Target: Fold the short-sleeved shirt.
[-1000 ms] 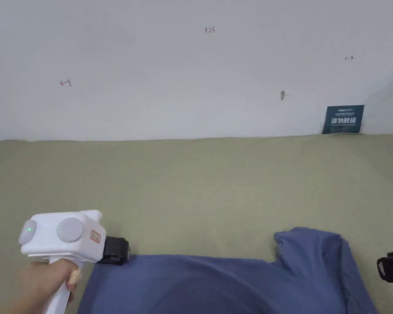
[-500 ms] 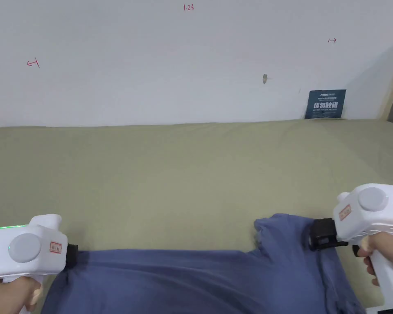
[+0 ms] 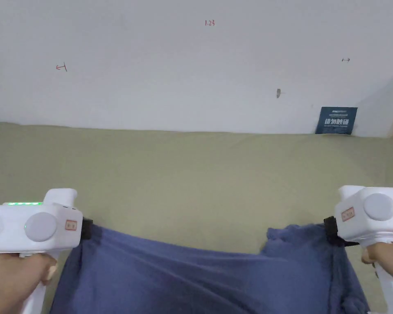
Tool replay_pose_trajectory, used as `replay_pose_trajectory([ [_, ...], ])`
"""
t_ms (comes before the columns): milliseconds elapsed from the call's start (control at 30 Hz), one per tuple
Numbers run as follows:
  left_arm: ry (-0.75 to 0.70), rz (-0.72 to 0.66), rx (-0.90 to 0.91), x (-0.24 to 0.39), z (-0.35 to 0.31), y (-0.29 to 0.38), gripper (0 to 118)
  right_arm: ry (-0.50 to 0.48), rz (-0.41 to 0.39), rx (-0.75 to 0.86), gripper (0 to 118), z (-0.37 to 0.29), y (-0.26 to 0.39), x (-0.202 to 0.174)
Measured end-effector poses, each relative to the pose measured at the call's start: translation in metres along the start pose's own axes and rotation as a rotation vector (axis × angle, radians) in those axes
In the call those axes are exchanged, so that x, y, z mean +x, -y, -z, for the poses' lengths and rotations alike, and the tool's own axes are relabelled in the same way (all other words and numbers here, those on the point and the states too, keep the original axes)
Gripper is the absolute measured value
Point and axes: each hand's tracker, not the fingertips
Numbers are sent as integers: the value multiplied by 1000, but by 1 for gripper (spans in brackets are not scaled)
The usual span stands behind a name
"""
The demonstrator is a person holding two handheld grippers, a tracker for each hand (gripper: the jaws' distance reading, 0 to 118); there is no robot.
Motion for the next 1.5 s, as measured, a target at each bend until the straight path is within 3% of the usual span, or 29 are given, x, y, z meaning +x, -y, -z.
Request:
replay_pose_trajectory([
  [267,47,8,78,-26,-89,27,4,-47,-130,119,0,-96,51,8],
  [533,80,-32,90,-46,-147,118,4,-99,-123,107,0,-139,145,23],
  [633,63,-33,47,-52,-147,155,4,-108,-100,65,0,-139,182,28],
  [800,73,-147,-71,-61,-133,212,4,-99,15,-91,0,-104,238,45],
  [1067,43,-179,-94,-62,-117,240,4,-61,144,-111,0,-75,271,61],
  [1233,17,-104,-105,-57,-122,236,4,-27,116,-114,1,-81,268,55],
  [1267,28,-114,-110,-57,-124,236,6,-25,117,-113,5,-82,267,54],
  [1300,51,-137,-114,-59,-127,238,23,-20,126,-116,28,-85,267,52],
  [1367,73,-200,-133,-63,-138,234,85,41,109,-151,85,-95,264,45],
  [1400,92,-229,-154,-67,-143,234,105,63,74,-162,100,-102,262,41],
  [1500,156,-248,-125,-75,-163,227,104,18,-2,-70,97,-128,254,26],
])
